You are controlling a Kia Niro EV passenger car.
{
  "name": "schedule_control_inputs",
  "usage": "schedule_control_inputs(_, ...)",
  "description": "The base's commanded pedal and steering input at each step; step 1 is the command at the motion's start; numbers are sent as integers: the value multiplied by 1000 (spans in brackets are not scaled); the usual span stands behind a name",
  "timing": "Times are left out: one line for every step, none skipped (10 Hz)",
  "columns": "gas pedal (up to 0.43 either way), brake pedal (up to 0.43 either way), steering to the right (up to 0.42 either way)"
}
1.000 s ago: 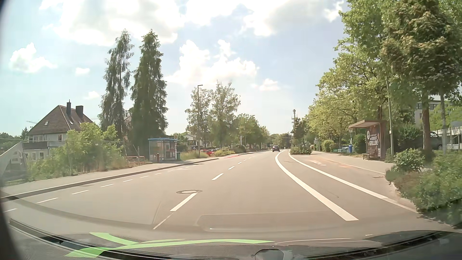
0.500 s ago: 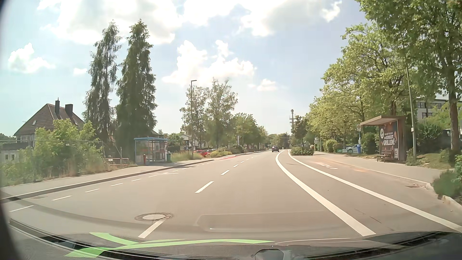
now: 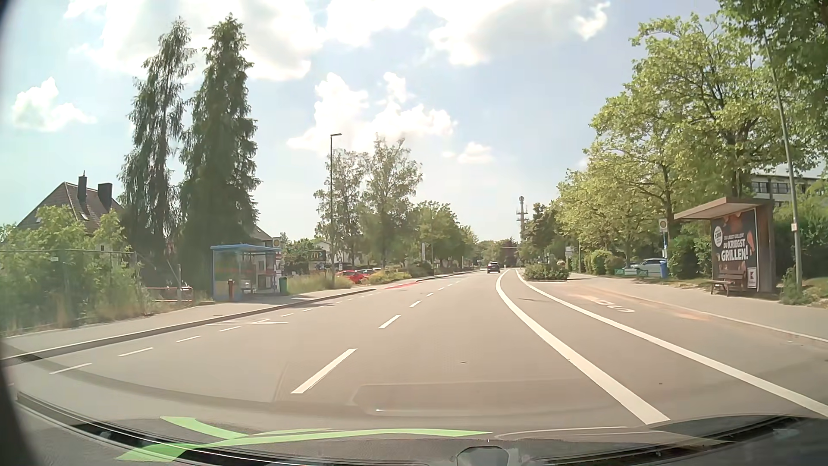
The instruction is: Follow the waypoints while adhering to traffic rules and regulations
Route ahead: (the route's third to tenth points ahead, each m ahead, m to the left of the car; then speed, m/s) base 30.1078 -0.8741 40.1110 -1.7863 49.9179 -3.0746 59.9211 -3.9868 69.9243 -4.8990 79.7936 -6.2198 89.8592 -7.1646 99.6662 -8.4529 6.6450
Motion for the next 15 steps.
schedule_control_inputs(177, 0, 4)
schedule_control_inputs(177, 0, 5)
schedule_control_inputs(177, 0, 5)
schedule_control_inputs(177, 0, 5)
schedule_control_inputs(189, 0, 5)
schedule_control_inputs(189, 0, 7)
schedule_control_inputs(189, 0, 8)
schedule_control_inputs(189, 0, 8)
schedule_control_inputs(189, 0, 8)
schedule_control_inputs(189, 0, 9)
schedule_control_inputs(189, 0, 10)
schedule_control_inputs(189, 0, 10)
schedule_control_inputs(189, 0, 10)
schedule_control_inputs(189, 0, 10)
schedule_control_inputs(189, 0, 10)
